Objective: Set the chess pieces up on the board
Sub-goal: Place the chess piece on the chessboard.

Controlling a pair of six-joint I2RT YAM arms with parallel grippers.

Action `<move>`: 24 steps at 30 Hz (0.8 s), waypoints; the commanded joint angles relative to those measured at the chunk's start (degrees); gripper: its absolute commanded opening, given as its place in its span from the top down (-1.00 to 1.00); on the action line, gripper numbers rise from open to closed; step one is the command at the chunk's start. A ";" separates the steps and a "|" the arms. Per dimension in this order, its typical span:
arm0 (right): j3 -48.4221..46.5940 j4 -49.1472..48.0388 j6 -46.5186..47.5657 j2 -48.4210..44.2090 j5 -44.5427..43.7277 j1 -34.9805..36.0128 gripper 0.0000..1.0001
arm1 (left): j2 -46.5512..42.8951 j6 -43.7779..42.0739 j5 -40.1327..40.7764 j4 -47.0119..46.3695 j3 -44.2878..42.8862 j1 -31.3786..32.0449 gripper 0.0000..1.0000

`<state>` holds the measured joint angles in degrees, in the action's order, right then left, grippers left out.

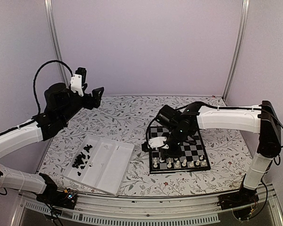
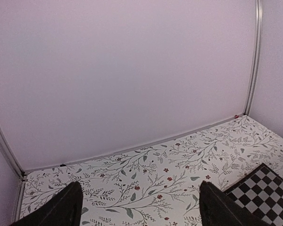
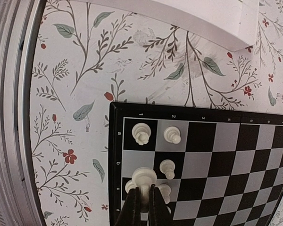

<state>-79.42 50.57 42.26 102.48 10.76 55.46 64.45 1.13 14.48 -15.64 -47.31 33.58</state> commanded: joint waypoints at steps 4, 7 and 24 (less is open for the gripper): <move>2.21 -0.16 -0.34 2.00 -1.43 1.22 1.00 | -0.55 0.45 0.54 0.08 -0.93 0.35 -0.73; 2.55 -0.34 -0.55 2.62 -1.71 1.21 1.00 | -0.38 0.50 0.42 0.25 -1.03 0.35 -0.72; 2.72 -1.55 -1.30 5.57 -1.68 1.40 0.95 | 0.07 0.57 -0.50 0.82 -1.38 0.43 -0.71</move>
<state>-77.17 49.93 41.60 106.89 9.52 56.27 64.31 1.17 14.50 -15.25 -47.33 33.58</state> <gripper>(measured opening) 0.035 0.857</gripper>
